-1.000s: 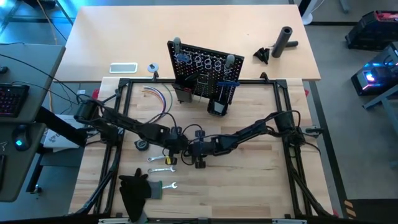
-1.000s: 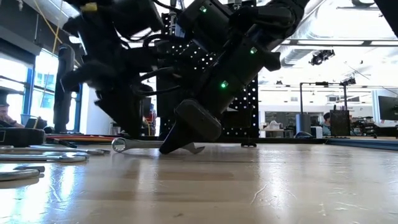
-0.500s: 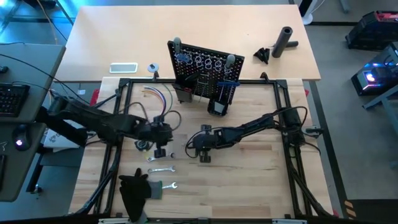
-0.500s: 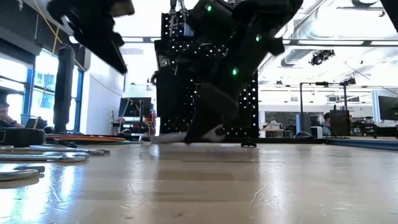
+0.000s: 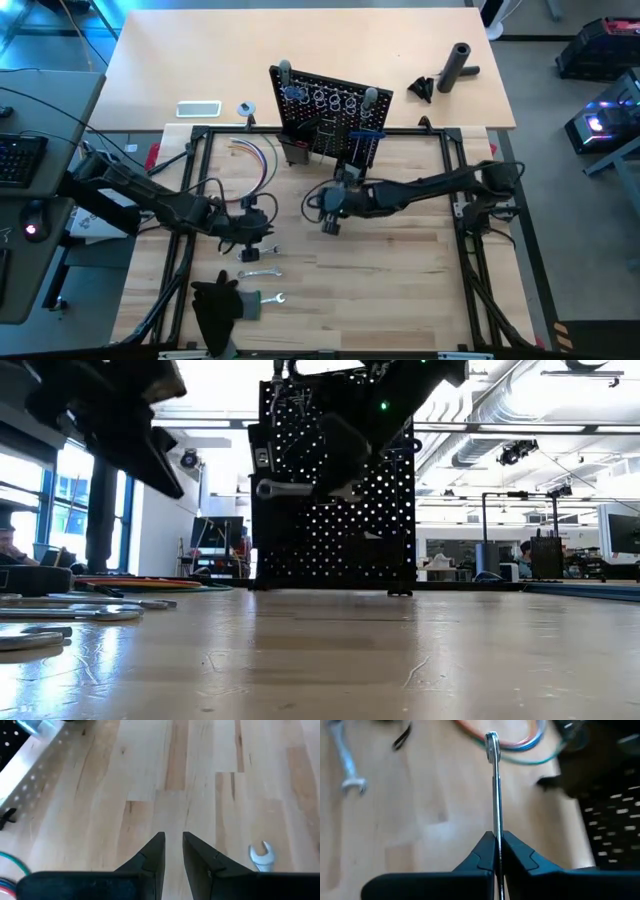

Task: Hang tools onto peg board
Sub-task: Hang the wrench on the black pegboard

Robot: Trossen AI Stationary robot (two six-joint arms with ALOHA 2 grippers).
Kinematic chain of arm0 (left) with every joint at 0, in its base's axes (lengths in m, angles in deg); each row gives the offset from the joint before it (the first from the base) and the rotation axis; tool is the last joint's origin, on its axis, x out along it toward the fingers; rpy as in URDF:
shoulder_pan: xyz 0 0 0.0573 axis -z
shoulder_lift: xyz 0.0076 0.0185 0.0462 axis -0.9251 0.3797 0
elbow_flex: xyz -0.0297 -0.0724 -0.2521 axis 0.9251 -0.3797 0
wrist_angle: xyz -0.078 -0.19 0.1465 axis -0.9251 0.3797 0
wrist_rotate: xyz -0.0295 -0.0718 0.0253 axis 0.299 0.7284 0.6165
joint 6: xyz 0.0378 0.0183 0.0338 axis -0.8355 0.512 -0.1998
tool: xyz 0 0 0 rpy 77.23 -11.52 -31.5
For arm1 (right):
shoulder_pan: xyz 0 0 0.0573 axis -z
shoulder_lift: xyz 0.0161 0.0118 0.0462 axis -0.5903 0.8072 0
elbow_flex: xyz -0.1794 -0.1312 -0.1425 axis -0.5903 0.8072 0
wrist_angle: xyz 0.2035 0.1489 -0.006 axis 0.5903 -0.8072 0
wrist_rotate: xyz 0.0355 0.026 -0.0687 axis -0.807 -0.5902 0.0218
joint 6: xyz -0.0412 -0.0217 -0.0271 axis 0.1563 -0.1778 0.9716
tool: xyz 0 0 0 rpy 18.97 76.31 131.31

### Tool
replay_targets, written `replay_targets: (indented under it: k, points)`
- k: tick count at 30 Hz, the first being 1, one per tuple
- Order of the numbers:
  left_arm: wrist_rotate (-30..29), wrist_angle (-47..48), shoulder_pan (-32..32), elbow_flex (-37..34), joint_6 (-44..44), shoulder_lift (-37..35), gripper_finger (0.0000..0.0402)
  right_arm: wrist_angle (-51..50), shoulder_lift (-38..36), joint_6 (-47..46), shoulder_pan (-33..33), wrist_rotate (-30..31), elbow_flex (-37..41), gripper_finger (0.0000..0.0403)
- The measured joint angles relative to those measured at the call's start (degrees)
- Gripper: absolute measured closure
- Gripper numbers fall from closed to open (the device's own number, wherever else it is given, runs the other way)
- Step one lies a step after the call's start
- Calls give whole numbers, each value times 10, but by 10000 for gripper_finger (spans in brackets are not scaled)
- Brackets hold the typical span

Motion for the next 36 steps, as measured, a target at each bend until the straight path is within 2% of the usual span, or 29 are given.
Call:
replay_targets:
  k: [10,21,29,36]
  points:
    - [-19,-189,10,-108,-5,0,342,31,-17,-21,30,24,-1,396]
    - [-27,-313,10,-169,-16,0,342,27,-18,-33,46,27,-1,396]
    - [-31,-408,10,-200,-50,0,342,-87,-36,-78,54,12,0,396]
    - [-34,-411,10,-203,-78,0,342,-149,-83,-105,31,21,0,396]
